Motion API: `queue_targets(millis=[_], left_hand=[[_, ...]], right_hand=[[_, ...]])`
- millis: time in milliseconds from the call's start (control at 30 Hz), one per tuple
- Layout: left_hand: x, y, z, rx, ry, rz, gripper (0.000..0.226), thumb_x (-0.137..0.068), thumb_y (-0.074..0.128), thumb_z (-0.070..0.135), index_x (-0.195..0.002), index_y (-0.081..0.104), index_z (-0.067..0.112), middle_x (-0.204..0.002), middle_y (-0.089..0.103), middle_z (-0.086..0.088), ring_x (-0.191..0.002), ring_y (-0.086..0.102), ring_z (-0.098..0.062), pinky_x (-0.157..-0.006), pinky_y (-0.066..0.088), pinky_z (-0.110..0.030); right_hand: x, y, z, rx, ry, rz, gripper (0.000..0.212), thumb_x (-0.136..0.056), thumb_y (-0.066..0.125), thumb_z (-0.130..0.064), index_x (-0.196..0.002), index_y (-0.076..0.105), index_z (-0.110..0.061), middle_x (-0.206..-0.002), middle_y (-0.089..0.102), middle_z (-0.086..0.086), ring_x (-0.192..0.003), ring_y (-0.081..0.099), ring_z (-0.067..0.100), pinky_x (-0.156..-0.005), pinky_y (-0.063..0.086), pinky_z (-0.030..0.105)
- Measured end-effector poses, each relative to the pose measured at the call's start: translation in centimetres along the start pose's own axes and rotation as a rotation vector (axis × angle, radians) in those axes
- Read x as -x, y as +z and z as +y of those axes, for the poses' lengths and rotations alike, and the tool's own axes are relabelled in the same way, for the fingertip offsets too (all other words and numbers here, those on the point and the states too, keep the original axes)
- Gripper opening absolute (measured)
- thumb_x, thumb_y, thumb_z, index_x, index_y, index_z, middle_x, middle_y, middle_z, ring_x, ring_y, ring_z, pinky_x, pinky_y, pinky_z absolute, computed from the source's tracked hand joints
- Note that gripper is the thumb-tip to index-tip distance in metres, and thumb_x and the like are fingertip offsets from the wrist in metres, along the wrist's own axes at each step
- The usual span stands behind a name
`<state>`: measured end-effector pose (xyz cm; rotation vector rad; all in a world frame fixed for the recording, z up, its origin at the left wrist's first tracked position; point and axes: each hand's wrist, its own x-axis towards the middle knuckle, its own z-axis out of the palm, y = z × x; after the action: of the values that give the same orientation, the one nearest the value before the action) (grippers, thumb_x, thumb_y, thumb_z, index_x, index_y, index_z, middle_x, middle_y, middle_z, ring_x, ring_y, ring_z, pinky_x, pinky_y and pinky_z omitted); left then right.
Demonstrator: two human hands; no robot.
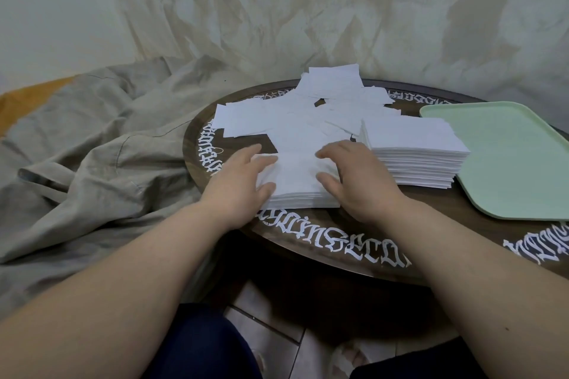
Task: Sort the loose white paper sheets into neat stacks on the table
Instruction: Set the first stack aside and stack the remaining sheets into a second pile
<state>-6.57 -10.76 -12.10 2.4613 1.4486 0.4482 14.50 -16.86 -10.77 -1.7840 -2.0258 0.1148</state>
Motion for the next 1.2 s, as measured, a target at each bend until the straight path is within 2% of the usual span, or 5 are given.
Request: queue_targets(millis=[67, 233, 567, 900, 1200], left_hand=[[-0.2, 0.4, 0.1, -0.014, 0.01, -0.11, 0.049, -0.095, 0.051, 0.033, -0.143, 0.038, 0.033, -0.156, 0.024, 0.004, -0.144, 0.019, -0.013, -0.114, 0.018, -0.028], [0.1, 0.8, -0.2, 0.005, -0.007, -0.186, 0.048, -0.097, 0.048, 0.033, -0.144, 0.036, 0.035, -0.158, 0.021, 0.002, -0.146, 0.014, -0.013, -0.116, 0.014, -0.028], [-2.0, -1.7, -0.9, 0.068, -0.034, 0.136, 0.042, -0.091, 0.059, 0.03, -0.133, 0.053, 0.028, -0.146, 0.042, 0.004, -0.135, 0.036, -0.013, -0.11, 0.025, -0.026], [-11.4, -2.0, -6.4, -0.079, -0.135, 0.097, 0.039, -0.091, 0.059, 0.035, -0.129, 0.055, 0.026, -0.139, 0.049, 0.005, -0.129, 0.04, -0.018, -0.105, 0.033, -0.03], [-15.1, 1.4, -8.6, -0.132, -0.114, 0.006, 0.036, -0.095, 0.048, 0.035, -0.129, 0.055, 0.027, -0.141, 0.046, -0.001, -0.131, 0.037, -0.024, -0.107, 0.029, -0.033]], right_hand=[[0.0, 0.8, 0.1, 0.013, -0.011, -0.09, 0.036, -0.094, 0.051, -0.029, -0.13, 0.052, -0.02, -0.131, 0.051, 0.0, -0.121, 0.044, 0.021, -0.1, 0.035, 0.031], [0.5, 1.3, 0.4, 0.004, 0.028, -0.168, 0.025, -0.094, 0.052, -0.03, -0.117, 0.06, -0.022, -0.12, 0.056, -0.003, -0.109, 0.053, 0.019, -0.089, 0.042, 0.031], [-4.5, -2.1, -1.9, -0.131, 0.141, 0.049, 0.03, -0.091, 0.059, -0.034, -0.118, 0.061, -0.021, -0.118, 0.059, -0.004, -0.105, 0.056, 0.014, -0.091, 0.04, 0.025], [-14.6, 3.2, -0.4, 0.169, 0.25, -0.401, 0.077, -0.067, 0.066, -0.065, -0.122, 0.047, -0.014, -0.112, 0.044, 0.005, -0.111, 0.042, 0.024, -0.09, 0.042, 0.036], [-17.8, 5.2, 2.0, 0.336, 0.236, -0.279, 0.01, -0.084, 0.057, -0.013, -0.092, 0.052, -0.009, -0.097, 0.049, 0.007, -0.099, 0.053, 0.029, -0.07, 0.031, 0.029]])
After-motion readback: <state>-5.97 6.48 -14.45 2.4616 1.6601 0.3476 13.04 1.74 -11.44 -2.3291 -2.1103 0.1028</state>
